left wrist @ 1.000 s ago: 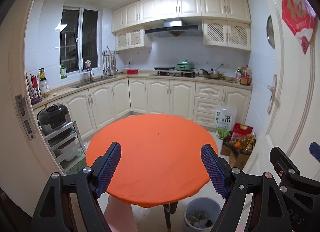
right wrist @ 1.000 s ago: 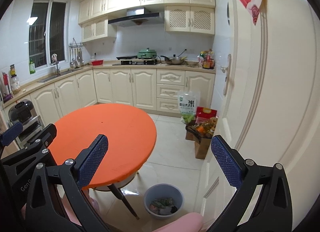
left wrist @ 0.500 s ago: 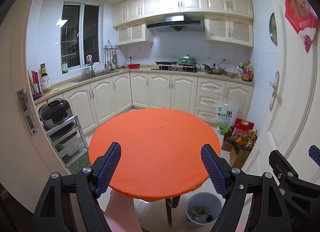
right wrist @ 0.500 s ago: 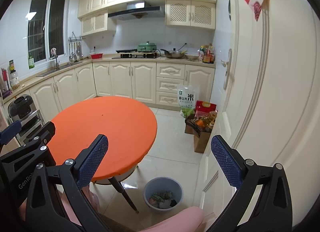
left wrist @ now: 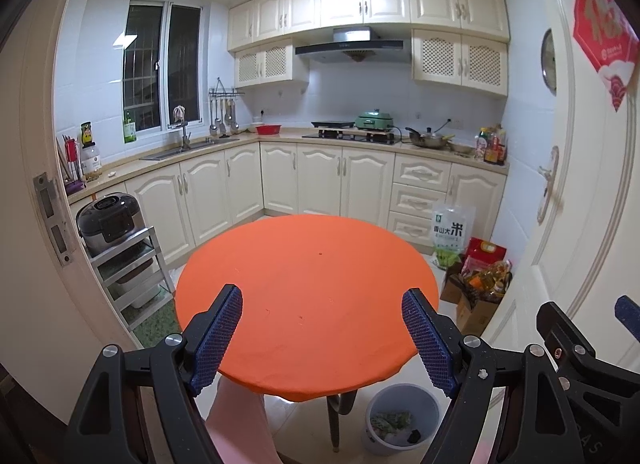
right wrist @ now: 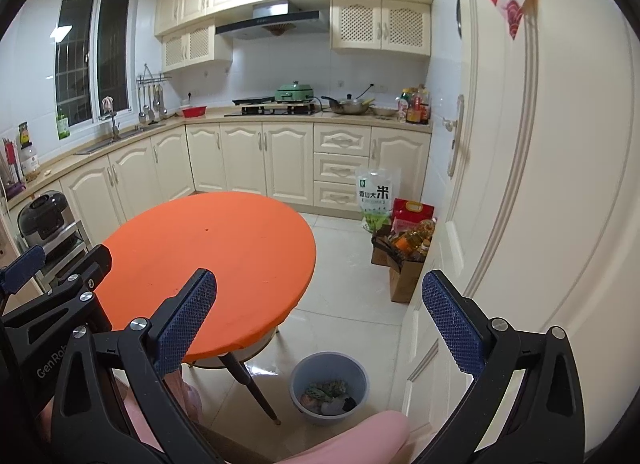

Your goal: Collect trash

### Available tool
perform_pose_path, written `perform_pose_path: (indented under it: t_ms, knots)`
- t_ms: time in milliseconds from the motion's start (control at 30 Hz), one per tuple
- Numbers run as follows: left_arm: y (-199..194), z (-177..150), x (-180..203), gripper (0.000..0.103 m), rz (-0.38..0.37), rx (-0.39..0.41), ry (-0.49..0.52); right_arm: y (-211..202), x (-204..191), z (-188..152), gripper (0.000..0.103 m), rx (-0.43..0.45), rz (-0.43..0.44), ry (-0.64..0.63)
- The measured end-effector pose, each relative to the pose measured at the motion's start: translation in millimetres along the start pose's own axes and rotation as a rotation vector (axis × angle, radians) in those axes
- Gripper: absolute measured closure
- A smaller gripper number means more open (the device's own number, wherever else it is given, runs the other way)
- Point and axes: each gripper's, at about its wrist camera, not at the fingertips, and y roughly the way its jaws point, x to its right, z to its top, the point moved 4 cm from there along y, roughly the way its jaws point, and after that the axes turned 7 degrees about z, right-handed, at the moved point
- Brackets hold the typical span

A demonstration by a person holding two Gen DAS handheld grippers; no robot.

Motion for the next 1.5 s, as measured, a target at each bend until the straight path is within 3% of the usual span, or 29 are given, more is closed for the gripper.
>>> perform_pose_path:
  t_ms: [1500]
  knots:
    - [9.3,2.4,-6.9,0.025,-0.013,-0.024,0.014,4.3,0.3,-2.3,0.0,-0.013,-0.032,0.007]
